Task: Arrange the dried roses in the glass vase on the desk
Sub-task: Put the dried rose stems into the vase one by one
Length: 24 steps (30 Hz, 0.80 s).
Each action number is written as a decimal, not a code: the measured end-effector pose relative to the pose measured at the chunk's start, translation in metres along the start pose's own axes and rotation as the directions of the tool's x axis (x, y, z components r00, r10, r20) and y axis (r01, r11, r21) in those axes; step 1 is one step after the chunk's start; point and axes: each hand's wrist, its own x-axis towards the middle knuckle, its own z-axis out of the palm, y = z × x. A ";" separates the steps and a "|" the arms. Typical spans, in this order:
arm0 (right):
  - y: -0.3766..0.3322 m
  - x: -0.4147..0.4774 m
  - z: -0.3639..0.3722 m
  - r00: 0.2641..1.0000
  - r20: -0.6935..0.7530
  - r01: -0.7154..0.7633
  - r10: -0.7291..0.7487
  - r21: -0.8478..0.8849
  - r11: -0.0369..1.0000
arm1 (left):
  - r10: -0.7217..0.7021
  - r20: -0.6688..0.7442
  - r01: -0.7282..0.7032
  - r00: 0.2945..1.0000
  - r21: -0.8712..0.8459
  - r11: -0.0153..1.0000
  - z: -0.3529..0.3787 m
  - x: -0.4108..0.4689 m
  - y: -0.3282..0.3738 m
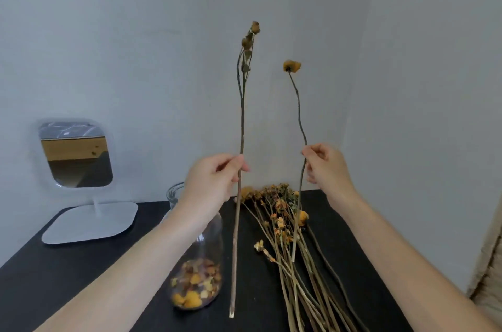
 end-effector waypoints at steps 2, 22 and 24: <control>-0.021 0.001 0.009 0.999 0.020 0.038 -0.039 0.053 0.998 | 0.057 -0.053 -0.059 0.997 -0.024 0.998 -0.026 0.007 0.021; -0.077 0.003 0.052 0.985 0.046 0.151 -0.164 0.206 0.967 | 0.241 -0.331 -0.186 0.912 0.189 0.964 -0.089 0.056 0.030; -0.079 0.006 0.051 0.985 0.036 0.157 -0.168 0.220 0.963 | 0.221 -0.302 -0.164 0.927 0.200 0.966 -0.086 0.051 0.017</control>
